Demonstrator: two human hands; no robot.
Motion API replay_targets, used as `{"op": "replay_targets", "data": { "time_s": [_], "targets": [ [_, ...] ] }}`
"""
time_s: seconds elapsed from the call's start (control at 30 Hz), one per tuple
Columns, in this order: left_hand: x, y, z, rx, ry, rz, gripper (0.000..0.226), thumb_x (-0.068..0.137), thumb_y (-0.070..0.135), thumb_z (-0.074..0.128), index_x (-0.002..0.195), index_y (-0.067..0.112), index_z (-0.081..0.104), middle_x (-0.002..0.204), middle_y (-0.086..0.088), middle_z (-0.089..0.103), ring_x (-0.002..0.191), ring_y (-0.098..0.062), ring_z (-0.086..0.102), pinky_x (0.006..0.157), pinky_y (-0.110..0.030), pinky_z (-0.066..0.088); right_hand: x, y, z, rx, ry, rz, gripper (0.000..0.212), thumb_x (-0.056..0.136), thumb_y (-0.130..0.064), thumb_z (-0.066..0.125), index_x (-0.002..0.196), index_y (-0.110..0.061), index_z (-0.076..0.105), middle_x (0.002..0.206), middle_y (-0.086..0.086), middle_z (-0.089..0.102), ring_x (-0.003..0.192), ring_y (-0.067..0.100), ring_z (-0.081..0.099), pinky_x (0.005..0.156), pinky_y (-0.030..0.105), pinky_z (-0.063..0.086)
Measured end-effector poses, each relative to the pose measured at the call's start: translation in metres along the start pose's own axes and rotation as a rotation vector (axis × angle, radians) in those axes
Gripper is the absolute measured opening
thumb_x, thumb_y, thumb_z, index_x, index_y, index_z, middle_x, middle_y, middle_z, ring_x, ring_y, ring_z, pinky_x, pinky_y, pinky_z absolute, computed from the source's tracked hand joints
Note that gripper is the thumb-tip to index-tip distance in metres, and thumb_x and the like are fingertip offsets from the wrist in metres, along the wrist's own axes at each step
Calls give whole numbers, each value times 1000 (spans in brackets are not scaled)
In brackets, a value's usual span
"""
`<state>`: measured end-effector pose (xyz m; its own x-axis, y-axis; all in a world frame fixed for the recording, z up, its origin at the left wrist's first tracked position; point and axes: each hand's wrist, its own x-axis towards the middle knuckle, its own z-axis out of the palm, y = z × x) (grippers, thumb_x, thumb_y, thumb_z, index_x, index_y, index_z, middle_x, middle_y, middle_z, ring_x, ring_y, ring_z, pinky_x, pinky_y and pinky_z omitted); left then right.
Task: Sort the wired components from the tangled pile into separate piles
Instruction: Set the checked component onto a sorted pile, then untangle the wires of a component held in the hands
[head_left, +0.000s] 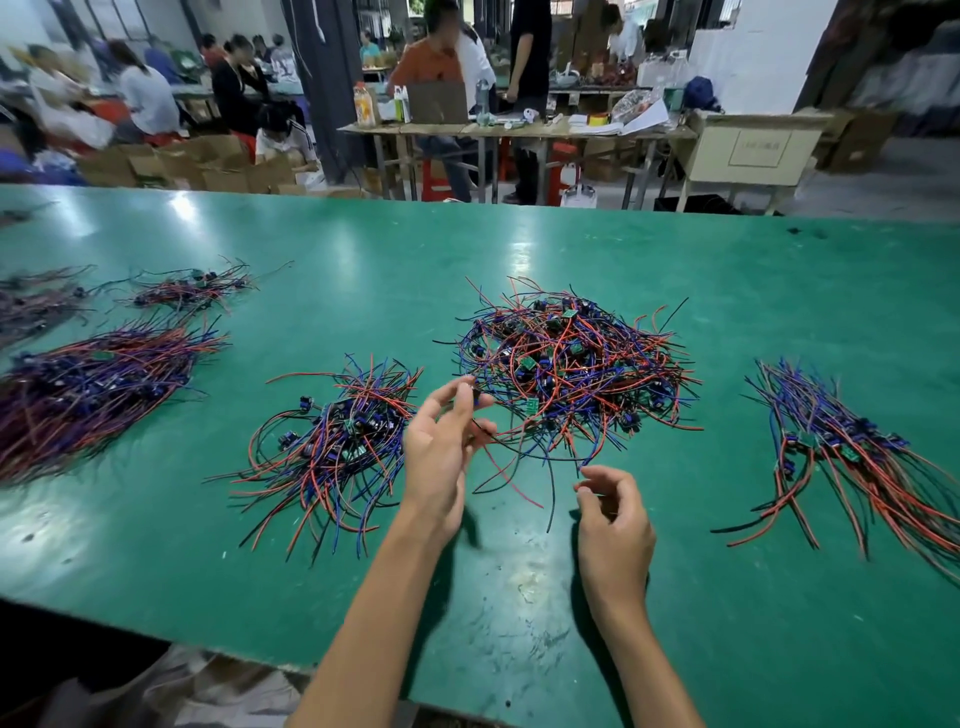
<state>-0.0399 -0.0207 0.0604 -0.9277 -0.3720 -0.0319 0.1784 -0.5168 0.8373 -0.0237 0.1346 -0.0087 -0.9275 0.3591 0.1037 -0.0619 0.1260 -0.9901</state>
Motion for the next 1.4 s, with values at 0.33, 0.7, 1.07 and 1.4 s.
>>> {"op": "replay_targets", "data": {
  "time_s": [0.33, 0.7, 1.07, 1.4],
  "targets": [
    [72, 84, -59, 1233, 274, 775, 14, 94, 25, 66, 108, 22, 66, 100, -2, 66, 84, -18, 61, 78, -30, 46, -1, 0, 2, -58, -103, 1, 21, 90, -5, 64, 90, -26, 68, 84, -9, 70, 73, 4, 60, 66, 12, 45],
    [57, -8, -39, 1723, -32, 517, 34, 98, 48, 54, 119, 25, 69, 121, -4, 49, 120, -20, 40, 90, -36, 17, 0, 3, 2, -128, -126, 7, 23, 87, -10, 66, 84, -33, 66, 81, -18, 69, 69, 8, 61, 70, 27, 50],
    [52, -53, 12, 1227, -65, 227, 20, 96, 43, 64, 99, 28, 77, 98, 13, 73, 96, -7, 62, 96, -37, 36, 0, 3, 1, -184, -177, -9, 20, 87, -12, 65, 83, -31, 67, 78, -19, 70, 65, 6, 64, 68, 26, 51],
    [-7, -62, -8, 810, -107, 243, 11, 94, 29, 70, 94, 23, 80, 78, 13, 74, 58, 1, 54, 58, -17, 42, 4, 5, 3, -120, -200, -23, 18, 96, -20, 60, 95, -34, 70, 74, -14, 73, 70, -1, 66, 67, 12, 45]
  ]
}}
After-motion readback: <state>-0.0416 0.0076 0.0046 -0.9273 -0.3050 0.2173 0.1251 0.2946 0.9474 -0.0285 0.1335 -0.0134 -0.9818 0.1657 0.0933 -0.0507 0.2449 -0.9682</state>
